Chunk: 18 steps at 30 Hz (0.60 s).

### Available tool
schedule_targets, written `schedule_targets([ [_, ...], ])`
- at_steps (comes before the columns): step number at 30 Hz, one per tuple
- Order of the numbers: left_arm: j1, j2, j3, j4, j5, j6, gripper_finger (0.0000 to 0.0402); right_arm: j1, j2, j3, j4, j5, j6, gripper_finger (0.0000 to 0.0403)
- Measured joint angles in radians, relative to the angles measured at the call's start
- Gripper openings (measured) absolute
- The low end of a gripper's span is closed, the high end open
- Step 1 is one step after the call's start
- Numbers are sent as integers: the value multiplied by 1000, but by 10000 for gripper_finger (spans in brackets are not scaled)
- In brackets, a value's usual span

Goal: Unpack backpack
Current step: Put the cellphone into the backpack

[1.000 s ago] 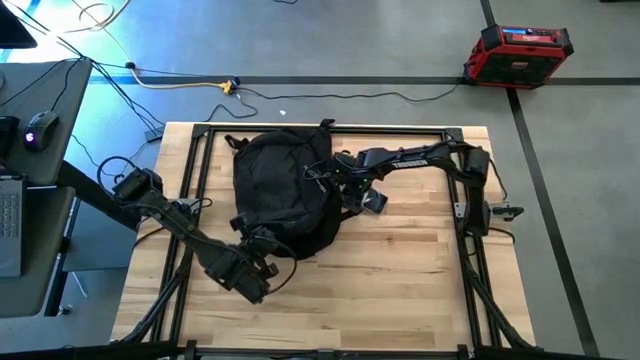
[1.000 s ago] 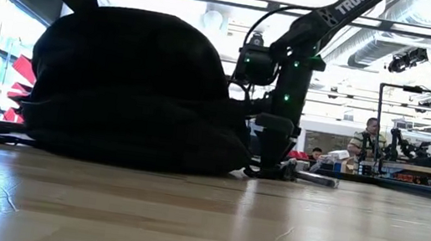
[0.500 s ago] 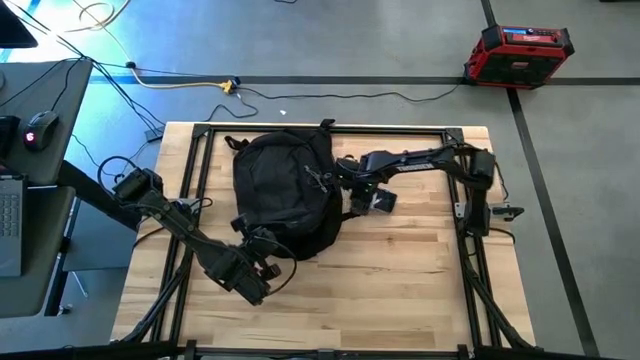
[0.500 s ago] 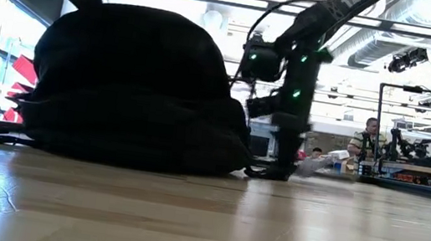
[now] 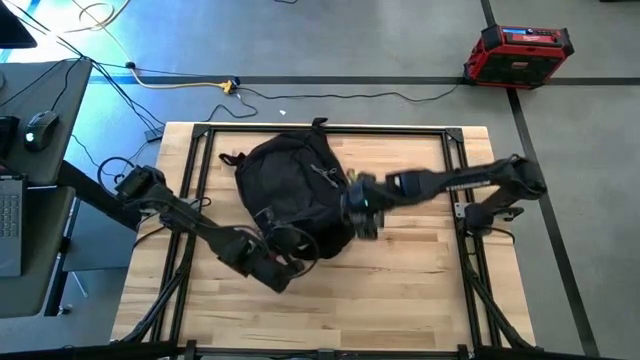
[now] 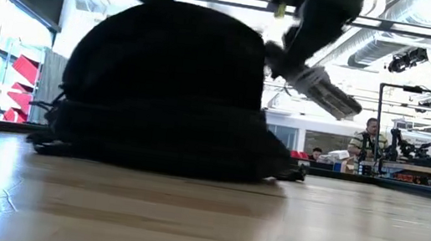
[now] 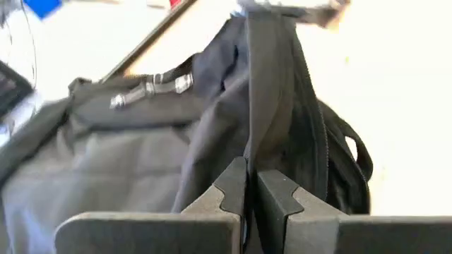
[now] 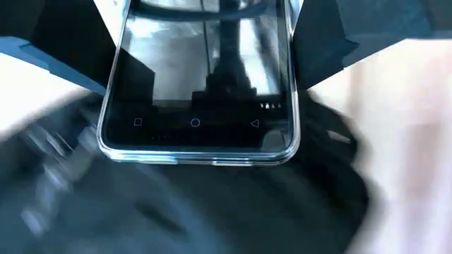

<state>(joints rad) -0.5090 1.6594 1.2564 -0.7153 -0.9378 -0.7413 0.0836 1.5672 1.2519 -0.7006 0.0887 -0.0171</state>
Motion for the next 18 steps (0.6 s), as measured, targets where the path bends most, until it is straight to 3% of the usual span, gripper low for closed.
schedule_targets([
  [8, 21, -46, 69, 133, -114, 246, 0, 232, 5, -110, 364, 154, -145, 334],
  [11, 26, -77, 81, 195, -108, 311, 0, 284, 6, -146, 514, 161, -202, 334],
  [15, 56, -104, 85, 236, -41, 356, 0, 329, 18, -150, 565, 188, -248, 334],
  [18, 79, -103, 85, 222, 93, 415, 0, 347, 16, -150, 542, 265, -254, 334],
])
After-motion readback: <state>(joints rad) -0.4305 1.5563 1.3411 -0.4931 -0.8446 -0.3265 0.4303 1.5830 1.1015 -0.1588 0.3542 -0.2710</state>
